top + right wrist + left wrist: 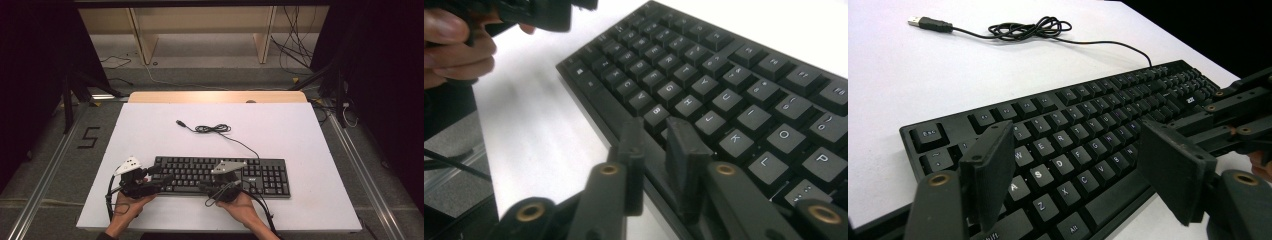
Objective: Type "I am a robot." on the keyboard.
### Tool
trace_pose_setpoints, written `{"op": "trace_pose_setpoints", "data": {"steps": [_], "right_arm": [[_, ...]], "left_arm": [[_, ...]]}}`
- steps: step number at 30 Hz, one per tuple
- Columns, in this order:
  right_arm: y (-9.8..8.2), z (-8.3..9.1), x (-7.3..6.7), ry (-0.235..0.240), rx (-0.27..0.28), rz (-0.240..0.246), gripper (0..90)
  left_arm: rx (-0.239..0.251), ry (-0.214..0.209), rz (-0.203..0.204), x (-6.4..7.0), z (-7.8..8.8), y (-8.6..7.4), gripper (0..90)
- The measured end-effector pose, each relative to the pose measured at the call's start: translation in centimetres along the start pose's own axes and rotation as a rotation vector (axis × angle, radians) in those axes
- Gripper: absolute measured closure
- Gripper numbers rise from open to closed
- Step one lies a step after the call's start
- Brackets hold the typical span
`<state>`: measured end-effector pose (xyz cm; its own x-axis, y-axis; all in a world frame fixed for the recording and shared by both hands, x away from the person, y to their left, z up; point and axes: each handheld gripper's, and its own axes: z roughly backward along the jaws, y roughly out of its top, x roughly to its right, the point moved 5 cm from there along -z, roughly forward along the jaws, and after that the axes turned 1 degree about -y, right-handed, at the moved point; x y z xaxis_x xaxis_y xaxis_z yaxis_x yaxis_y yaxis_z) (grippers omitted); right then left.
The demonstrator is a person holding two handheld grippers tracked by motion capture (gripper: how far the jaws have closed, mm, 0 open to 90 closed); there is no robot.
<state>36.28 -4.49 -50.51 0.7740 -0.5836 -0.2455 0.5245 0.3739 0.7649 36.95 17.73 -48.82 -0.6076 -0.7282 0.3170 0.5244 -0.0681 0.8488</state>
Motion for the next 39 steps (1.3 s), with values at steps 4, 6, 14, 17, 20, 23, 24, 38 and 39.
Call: {"op": "trace_pose_setpoints", "data": {"steps": [4,6,14,17,20,23,24,38,39], "right_arm": [[0.0,0.3,0.0,0.000,0.001,0.000,68.6],[0.0,0.4,0.0,0.004,0.009,-0.001,66.1],[0.2,1.0,0.1,0.007,0.026,-0.014,56.1],[0.2,1.3,0.2,0.001,0.033,-0.008,53.9],[0.2,1.5,0.2,-0.002,0.040,-0.004,52.1],[0.2,1.8,0.2,-0.003,0.049,0.003,50.0],[0.3,1.9,0.2,-0.004,0.055,0.006,49.3],[0.4,3.5,0.3,-0.019,0.109,0.010,41.2],[0.4,3.5,0.3,-0.022,0.108,0.009,40.6]], "left_arm": [[-0.005,0.005,0.001,-0.1,-0.3,0.1,33.1],[-0.008,0.003,0.001,-0.2,-0.6,0.1,35.1],[-0.030,0.002,0.013,-0.4,-1.3,0.2,47.4],[-0.037,0.002,0.010,-0.4,-1.5,0.4,52.9],[-0.045,-0.003,0.011,-0.2,-1.9,0.6,57.6],[-0.060,-0.013,-0.008,0.0,-2.5,0.7,62.0],[-0.062,-0.017,-0.011,0.1,-2.7,0.8,63.6],[-0.147,-0.009,-0.045,0.2,-4.8,1.3,79.7],[-0.158,-0.008,-0.052,0.2,-4.9,1.3,81.3]]}}
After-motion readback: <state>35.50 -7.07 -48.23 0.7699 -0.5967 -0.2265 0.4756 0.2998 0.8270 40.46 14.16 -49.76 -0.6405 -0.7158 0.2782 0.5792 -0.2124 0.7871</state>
